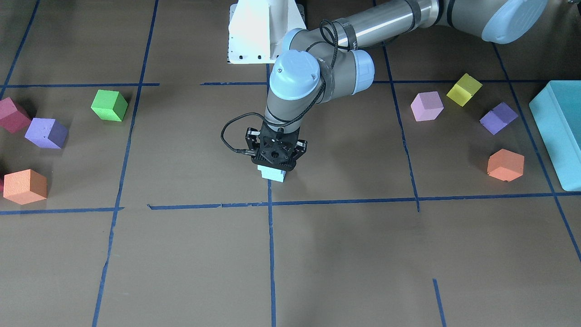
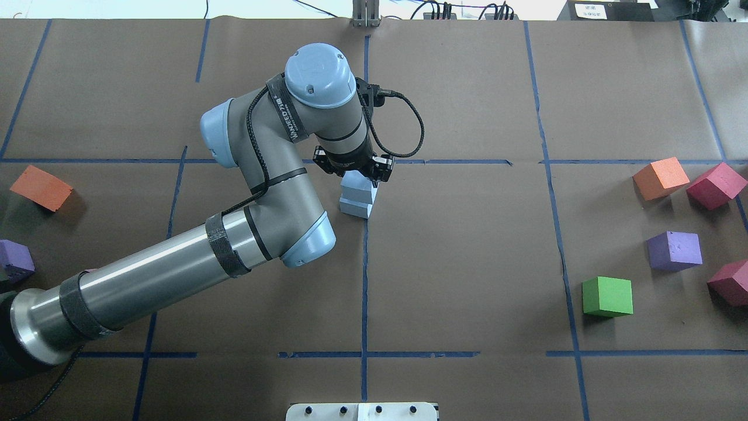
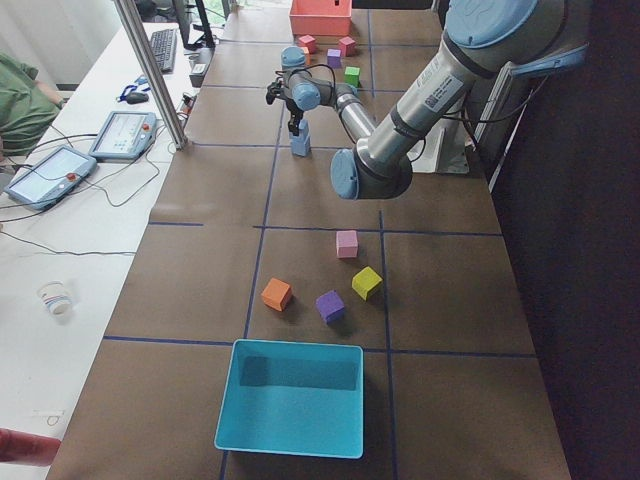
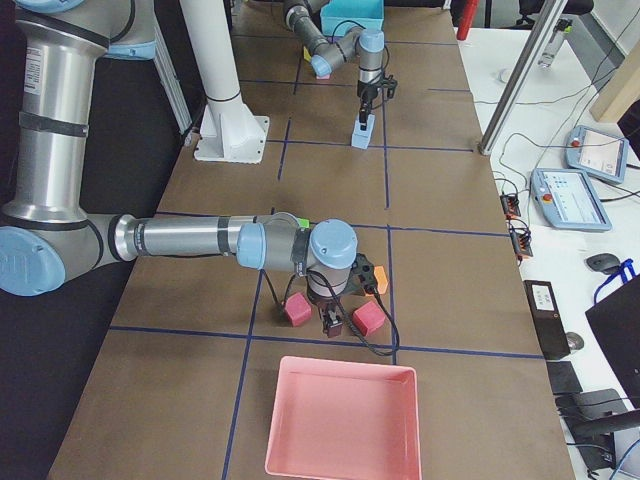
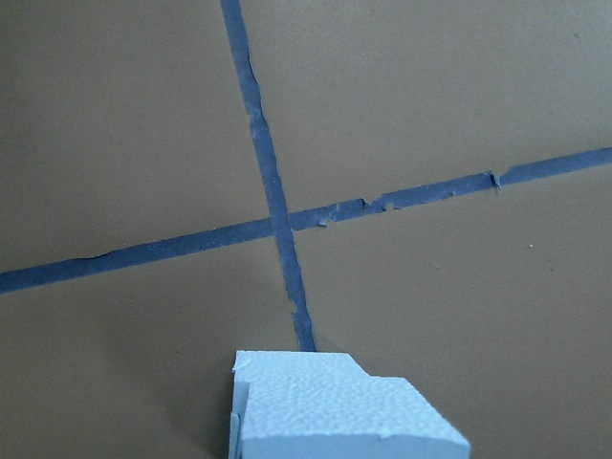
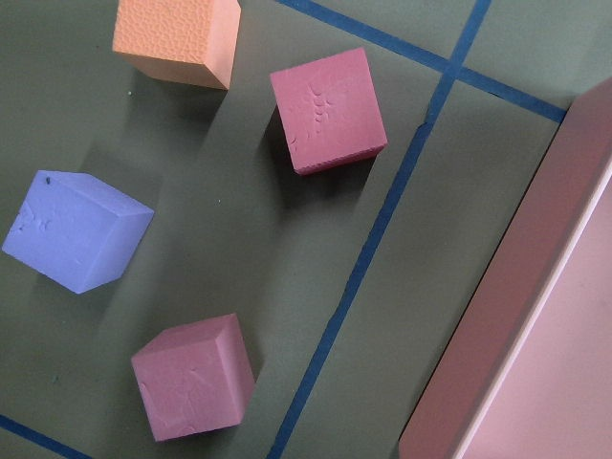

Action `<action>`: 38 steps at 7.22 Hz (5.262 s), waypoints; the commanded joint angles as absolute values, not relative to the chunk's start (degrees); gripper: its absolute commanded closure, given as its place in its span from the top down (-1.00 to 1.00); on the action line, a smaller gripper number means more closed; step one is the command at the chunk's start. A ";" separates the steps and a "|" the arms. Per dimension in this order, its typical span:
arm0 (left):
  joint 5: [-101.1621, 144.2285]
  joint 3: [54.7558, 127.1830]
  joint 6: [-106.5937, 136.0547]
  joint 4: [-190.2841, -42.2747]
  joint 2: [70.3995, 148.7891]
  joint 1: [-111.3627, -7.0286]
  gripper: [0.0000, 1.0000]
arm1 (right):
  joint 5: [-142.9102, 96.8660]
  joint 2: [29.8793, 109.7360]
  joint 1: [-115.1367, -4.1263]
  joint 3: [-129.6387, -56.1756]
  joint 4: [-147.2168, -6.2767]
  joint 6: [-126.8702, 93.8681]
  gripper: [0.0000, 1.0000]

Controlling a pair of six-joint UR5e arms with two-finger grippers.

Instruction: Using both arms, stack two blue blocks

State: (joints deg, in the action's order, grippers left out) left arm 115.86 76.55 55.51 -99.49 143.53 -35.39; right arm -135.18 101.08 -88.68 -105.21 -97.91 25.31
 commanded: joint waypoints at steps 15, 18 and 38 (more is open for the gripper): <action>136.49 103.36 -1.53 -80.86 105.54 -71.66 1.00 | -135.18 101.34 -88.68 -104.68 -97.91 25.40 0.99; 136.14 99.33 -2.72 -84.96 92.56 -86.64 1.00 | -135.18 101.34 -88.68 -104.41 -97.91 25.40 0.99; 135.70 99.84 -3.16 -90.88 80.24 -88.07 1.00 | -135.26 101.07 -88.59 -103.36 -97.91 25.40 0.99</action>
State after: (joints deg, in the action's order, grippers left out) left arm 135.71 99.80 -3.16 -90.87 80.16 -88.07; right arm -135.19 101.09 -88.61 -103.37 -97.91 25.40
